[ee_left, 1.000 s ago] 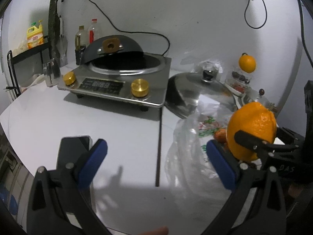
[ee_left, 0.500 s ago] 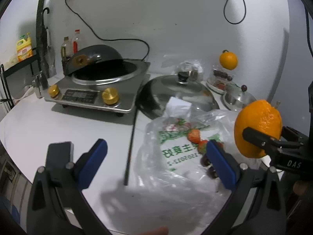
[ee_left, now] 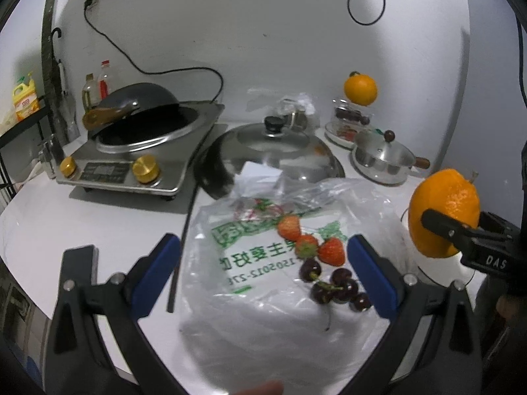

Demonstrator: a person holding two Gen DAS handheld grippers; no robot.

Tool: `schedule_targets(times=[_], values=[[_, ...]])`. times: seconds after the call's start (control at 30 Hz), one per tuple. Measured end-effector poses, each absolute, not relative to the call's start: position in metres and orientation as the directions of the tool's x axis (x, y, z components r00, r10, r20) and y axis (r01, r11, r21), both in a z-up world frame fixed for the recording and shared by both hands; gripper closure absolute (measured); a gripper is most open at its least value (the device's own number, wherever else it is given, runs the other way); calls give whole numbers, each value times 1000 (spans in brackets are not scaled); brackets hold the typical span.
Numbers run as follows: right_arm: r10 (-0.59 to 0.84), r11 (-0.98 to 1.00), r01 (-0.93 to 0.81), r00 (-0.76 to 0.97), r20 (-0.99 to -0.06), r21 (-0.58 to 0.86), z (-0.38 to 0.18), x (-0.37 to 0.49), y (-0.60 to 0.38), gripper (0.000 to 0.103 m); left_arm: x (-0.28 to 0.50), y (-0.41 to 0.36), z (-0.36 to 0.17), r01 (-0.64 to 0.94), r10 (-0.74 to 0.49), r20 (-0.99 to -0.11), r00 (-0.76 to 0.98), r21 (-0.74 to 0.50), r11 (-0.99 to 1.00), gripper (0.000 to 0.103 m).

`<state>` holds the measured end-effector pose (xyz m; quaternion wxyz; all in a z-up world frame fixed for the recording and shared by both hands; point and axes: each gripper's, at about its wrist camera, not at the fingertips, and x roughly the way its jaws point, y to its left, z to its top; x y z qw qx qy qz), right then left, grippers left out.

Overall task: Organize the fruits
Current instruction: 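Lift the orange with the right gripper and carry it over the white plate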

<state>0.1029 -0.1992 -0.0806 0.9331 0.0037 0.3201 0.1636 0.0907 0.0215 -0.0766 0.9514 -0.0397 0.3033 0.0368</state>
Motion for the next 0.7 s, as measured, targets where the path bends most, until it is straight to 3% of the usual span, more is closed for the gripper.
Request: schedule_targets(times=[0.7], values=[[191, 980, -185, 763, -617, 75, -103, 145, -286, 8, 134, -48, -83, -26, 17, -615, 789, -6, 1000, 1]])
